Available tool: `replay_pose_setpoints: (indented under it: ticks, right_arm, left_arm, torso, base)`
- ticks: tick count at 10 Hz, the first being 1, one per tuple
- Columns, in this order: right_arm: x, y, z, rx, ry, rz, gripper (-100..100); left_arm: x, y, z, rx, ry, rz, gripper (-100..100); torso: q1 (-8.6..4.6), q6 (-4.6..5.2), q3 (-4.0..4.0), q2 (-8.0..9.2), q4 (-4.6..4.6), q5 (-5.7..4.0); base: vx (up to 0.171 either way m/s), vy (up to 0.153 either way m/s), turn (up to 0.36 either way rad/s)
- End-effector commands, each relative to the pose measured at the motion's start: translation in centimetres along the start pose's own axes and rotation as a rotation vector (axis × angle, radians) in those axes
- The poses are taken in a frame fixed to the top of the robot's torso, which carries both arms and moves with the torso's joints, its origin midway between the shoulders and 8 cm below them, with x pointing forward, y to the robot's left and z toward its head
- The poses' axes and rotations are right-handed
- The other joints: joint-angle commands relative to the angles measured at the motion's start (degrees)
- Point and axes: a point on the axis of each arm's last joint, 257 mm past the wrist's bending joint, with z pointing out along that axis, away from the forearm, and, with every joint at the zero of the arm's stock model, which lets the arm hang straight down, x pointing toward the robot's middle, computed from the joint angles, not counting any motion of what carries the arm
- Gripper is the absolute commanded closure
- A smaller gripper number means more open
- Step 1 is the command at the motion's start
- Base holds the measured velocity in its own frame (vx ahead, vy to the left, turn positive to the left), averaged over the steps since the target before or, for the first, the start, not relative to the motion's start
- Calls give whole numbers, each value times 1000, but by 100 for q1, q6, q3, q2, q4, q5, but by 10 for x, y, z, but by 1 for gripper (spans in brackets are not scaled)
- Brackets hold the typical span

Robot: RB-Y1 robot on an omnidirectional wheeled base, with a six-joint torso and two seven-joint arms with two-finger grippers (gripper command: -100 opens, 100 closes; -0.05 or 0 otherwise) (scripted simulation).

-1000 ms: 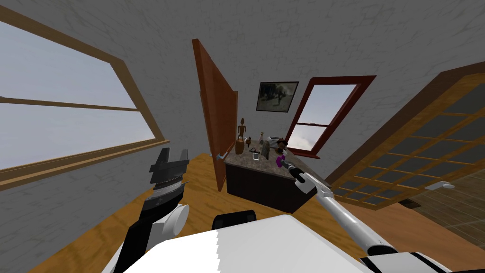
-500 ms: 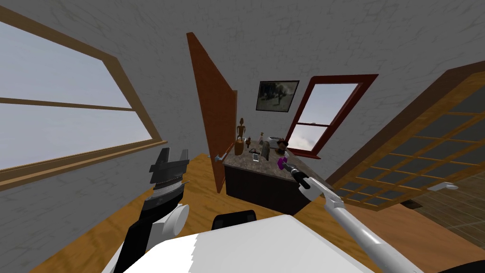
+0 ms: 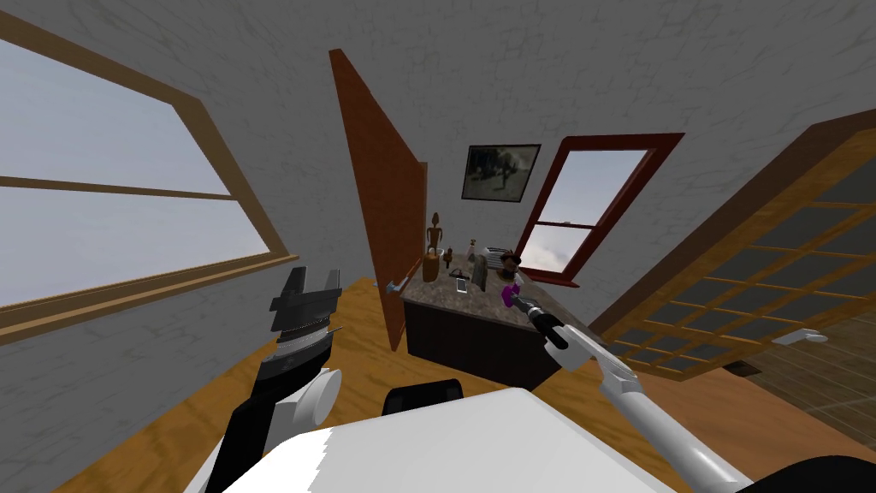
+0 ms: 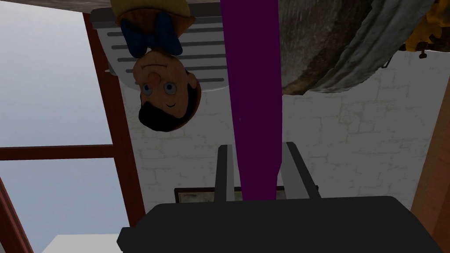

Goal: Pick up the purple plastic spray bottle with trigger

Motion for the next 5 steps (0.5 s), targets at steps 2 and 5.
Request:
replay_pose_setpoints:
  ticks: [2,5]
  right_arm:
    - [-8,13,-4,-24,-15,0,100]
    - [0,2,-28,6,8,-5,100]
  left_arm:
    - [0,0,0,0,0,0,0]
    - [0,0,0,0,0,0,0]
  torso:
    - [4,-7,4,5,3,2]
    - [-12,2,-1,-2,1,-2]
  base:
    - [7,-2,8]
    - [56,-22,-15]
